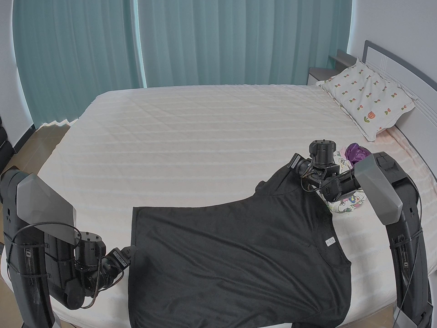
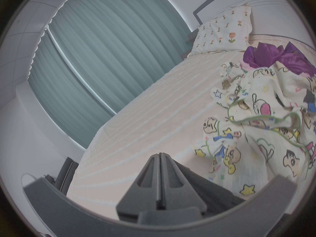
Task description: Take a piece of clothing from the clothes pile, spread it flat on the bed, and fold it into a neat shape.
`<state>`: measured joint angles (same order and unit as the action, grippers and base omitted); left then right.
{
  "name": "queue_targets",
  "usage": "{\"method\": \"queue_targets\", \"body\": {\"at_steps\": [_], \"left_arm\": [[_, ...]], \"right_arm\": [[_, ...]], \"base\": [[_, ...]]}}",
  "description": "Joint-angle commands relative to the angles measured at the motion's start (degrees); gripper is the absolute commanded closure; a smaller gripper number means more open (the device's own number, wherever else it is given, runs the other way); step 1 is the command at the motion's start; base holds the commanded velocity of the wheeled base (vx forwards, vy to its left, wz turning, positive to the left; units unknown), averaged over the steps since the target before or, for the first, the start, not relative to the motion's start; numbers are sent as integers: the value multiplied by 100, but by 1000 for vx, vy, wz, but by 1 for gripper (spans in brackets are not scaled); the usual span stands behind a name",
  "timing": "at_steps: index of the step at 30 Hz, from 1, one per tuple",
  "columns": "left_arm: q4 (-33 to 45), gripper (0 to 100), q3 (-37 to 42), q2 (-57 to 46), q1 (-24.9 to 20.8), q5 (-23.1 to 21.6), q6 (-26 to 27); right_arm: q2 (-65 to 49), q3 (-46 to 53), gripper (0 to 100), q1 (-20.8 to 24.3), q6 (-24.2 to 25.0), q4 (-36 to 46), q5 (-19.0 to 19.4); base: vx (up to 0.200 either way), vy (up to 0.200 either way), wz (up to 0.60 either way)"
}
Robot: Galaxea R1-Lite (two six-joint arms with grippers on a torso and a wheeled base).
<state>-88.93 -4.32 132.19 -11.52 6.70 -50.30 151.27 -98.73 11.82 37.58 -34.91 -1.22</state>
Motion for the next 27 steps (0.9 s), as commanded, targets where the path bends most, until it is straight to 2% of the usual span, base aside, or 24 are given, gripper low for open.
{"method": "queue_targets", "body": {"at_steps": [1,4,9,10,20,23,27], "left_arm": [[-1,0,1,8,1,6,-6],[-1,0,1,8,1,-3,2],[-1,0,1,8,1,6,2],[-1,0,1,8,1,6,2],[-1,0,1,8,1,-3,-6],[-1,0,10,8,-8,-3,-6],[-1,0,54,-18,-52,-3,-15]], "right_arm": [[174,-296,100,-75,3,-121,-63],[254,-428,100,-128,-23,-165,-195],[271,-313,100,-145,-32,72,-195],[298,-322,0,-145,-32,125,-168],[95,38,0,-181,-14,116,-177],[-300,671,0,-172,-14,72,-159],[-1065,2007,0,-75,39,-103,-151]], "base": [[0,0,0],[0,0,0],[0,0,0],[0,0,0],[0,0,0],[0,0,0],[0,0,0]]}}
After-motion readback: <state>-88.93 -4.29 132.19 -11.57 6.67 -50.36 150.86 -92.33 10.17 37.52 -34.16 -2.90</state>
